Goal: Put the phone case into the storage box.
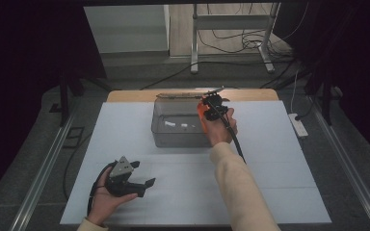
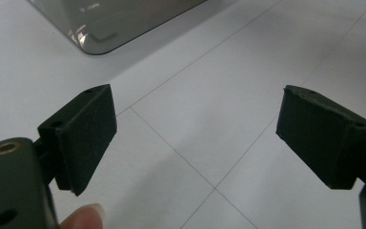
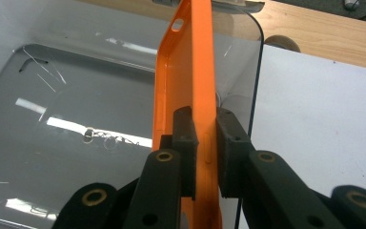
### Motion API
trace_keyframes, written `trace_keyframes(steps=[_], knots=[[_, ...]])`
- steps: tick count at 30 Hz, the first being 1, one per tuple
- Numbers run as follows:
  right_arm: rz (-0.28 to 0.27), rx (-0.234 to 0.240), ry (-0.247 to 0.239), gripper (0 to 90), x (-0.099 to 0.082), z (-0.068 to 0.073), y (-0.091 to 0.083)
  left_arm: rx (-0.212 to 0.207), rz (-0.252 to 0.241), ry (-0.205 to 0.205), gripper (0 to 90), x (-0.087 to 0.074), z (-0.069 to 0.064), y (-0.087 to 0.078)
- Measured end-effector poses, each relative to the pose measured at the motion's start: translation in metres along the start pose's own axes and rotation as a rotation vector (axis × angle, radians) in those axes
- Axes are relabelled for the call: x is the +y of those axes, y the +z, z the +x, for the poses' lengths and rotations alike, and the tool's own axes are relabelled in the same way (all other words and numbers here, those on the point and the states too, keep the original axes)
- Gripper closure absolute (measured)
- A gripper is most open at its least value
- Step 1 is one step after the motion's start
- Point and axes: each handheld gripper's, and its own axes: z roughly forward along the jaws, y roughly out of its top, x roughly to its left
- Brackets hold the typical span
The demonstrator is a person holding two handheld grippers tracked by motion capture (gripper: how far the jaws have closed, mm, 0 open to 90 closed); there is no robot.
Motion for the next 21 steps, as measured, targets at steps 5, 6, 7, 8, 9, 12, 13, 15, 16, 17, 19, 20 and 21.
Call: trace_keyframes(steps=[5, 6, 7, 8, 9, 12, 13, 15, 16, 17, 19, 20, 21], knots=[[0.011, -0.005, -0.005, 80.1, -0.002, 0.001, 0.003, 0.001, 0.000, 0.002, 13.2, 0.000, 0.000, 0.000], [0.010, -0.004, -0.004, 80.1, -0.002, 0.001, 0.004, 0.001, 0.000, 0.002, 13.2, 0.000, 0.000, 0.000], [0.012, -0.003, -0.004, 80.1, -0.003, 0.001, 0.005, 0.000, 0.000, 0.002, 13.2, 0.000, 0.000, 0.000], [0.014, -0.003, -0.006, 80.1, -0.003, 0.002, 0.006, 0.000, 0.000, 0.002, 13.2, 0.000, 0.000, 0.000], [0.016, -0.006, -0.007, 80.0, -0.003, 0.002, 0.007, 0.000, 0.000, 0.002, 13.2, 0.000, 0.000, 0.000], [0.021, -0.012, -0.009, 80.1, -0.004, 0.002, 0.008, 0.000, 0.000, 0.002, 13.2, 0.000, 0.000, 0.000], [0.022, -0.014, -0.008, 80.1, -0.004, 0.002, 0.009, 0.000, 0.000, 0.002, 13.2, 0.000, 0.000, 0.000], [0.024, -0.013, -0.008, 80.1, -0.004, 0.002, 0.010, 0.000, 0.001, 0.002, 13.3, 0.000, 0.000, 0.000], [0.024, -0.016, -0.009, 80.0, -0.004, 0.002, 0.010, 0.000, 0.001, 0.002, 13.3, 0.000, 0.000, 0.000], [0.026, -0.017, -0.011, 80.0, -0.004, 0.002, 0.010, 0.000, 0.000, 0.002, 13.3, 0.000, 0.000, 0.000], [0.027, -0.023, -0.013, 80.0, -0.005, 0.003, 0.011, 0.000, 0.000, 0.002, 13.3, 0.000, 0.000, 0.000], [0.028, -0.024, -0.014, 80.0, -0.005, 0.003, 0.011, -0.001, 0.000, 0.002, 13.3, 0.000, 0.000, 0.000], [0.031, -0.025, -0.014, 80.0, -0.005, 0.003, 0.012, -0.001, 0.000, 0.002, 13.2, 0.000, 0.000, 0.000]])
